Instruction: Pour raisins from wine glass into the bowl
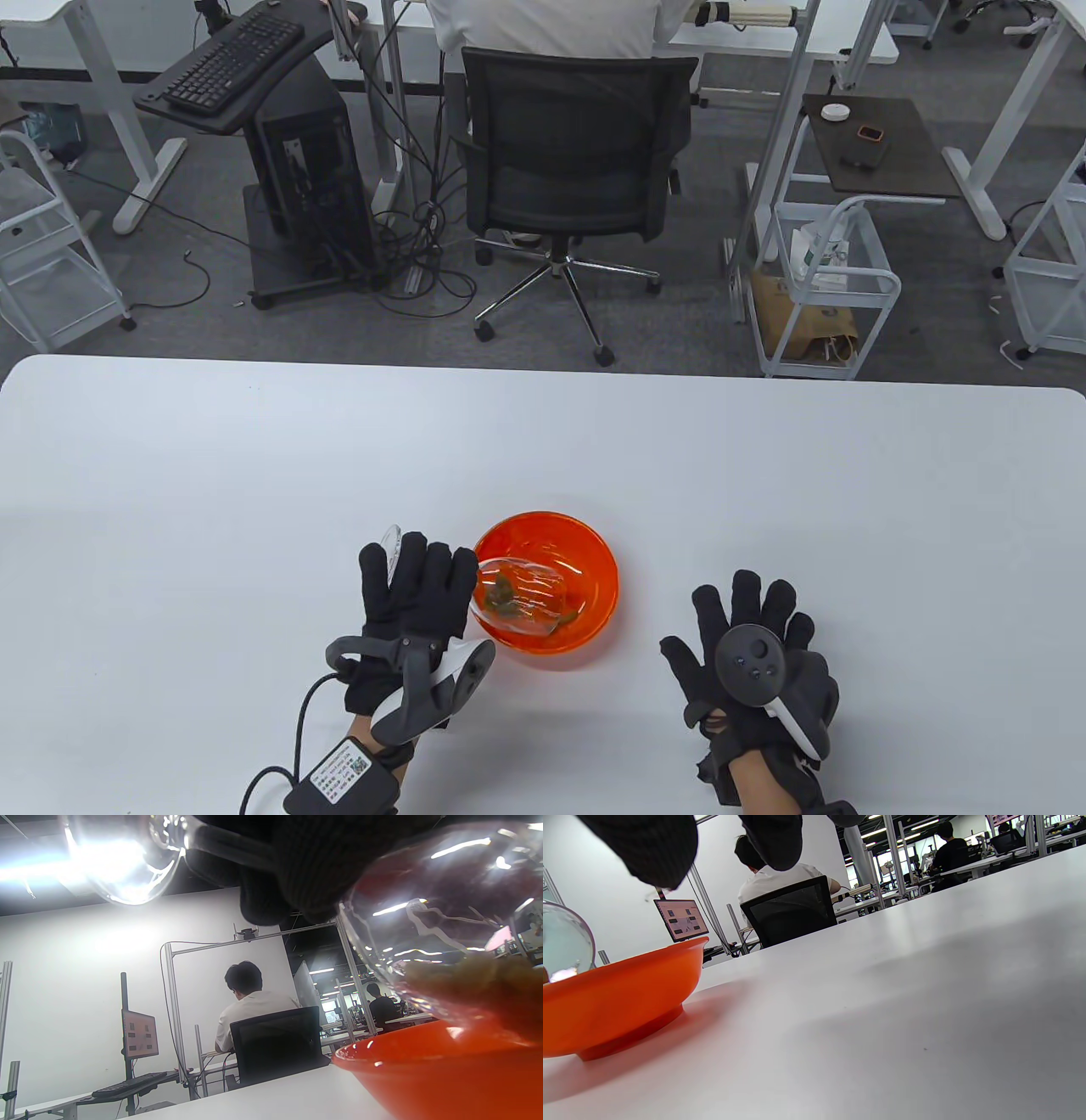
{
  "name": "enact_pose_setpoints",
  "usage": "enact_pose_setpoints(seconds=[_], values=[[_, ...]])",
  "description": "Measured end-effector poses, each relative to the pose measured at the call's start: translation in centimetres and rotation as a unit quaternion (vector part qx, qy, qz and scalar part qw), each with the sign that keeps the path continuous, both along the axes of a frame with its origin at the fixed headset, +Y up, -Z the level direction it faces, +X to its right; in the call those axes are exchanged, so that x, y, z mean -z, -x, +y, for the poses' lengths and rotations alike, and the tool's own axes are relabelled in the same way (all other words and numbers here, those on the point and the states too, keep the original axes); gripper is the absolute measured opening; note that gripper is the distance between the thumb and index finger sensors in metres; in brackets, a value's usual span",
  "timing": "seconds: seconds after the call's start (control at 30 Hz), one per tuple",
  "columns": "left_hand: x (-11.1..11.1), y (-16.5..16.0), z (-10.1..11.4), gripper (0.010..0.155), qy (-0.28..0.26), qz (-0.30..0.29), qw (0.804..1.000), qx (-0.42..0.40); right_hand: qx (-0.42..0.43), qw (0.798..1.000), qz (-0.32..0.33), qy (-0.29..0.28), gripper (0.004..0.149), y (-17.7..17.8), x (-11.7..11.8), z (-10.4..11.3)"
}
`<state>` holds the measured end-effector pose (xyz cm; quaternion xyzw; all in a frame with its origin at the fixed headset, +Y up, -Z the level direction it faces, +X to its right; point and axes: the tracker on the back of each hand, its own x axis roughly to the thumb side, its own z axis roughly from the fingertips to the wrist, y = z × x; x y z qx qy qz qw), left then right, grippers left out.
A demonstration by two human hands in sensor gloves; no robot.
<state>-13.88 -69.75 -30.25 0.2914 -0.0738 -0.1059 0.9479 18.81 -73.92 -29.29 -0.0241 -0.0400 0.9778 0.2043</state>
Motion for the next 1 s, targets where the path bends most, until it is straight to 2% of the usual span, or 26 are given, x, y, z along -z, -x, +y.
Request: enact_pose_setpoints(seconds=[0.73, 0.9, 1.0], values=[[-0.1, -0.1, 0.0, 0.047, -0.005, 0.003, 1.000, -0.002, -0.003, 1.000, 0.001, 0.002, 0.072, 0.1, 0.0, -0.1], [0.2, 0.6, 0.0, 0.047, 0.002, 0.016, 0.999, -0.034, -0.001, 1.000, 0.000, 0.004, 0.072, 0.1, 0.0, -0.1], [0.6, 2.0, 0.1, 0.048, 0.016, 0.035, 0.996, -0.079, -0.001, 1.000, 0.000, 0.005, 0.072, 0.1, 0.0, -0.1]])
